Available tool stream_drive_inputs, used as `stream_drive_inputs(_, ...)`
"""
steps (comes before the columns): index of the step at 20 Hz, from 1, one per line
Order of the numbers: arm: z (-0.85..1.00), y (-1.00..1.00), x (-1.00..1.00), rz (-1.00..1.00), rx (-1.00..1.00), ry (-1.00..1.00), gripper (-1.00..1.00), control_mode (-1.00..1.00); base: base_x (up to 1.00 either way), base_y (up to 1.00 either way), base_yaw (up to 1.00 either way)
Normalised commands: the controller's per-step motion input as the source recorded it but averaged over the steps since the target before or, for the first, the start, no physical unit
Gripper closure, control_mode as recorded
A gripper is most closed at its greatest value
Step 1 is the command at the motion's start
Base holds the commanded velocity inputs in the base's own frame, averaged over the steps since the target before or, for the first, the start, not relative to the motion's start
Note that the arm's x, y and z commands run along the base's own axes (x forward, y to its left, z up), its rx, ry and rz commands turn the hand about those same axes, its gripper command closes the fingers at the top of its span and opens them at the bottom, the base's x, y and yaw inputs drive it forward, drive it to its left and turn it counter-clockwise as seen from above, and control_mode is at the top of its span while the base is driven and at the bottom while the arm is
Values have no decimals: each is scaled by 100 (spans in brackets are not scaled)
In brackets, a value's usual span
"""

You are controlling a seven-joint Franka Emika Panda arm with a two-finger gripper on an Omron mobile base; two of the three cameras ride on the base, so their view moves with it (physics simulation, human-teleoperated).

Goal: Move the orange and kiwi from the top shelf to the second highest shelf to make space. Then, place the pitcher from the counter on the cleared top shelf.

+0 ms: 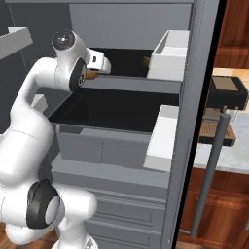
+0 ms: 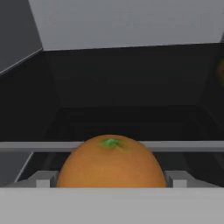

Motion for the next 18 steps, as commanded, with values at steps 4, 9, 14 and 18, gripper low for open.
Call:
stream_drive_inputs(4,-57,-11,-99,0,-3,7,100,-100,0,0,0)
stream_drive_inputs(9,-82,-17,-71,0,-3,1,100,-100,0,0,0)
stream_drive_inputs(14,-79,-8,-6,0,-2,0,100,-100,0,0,0)
stream_drive_inputs(18,-49,0,33,0,0,0,100,-100,0,0,0)
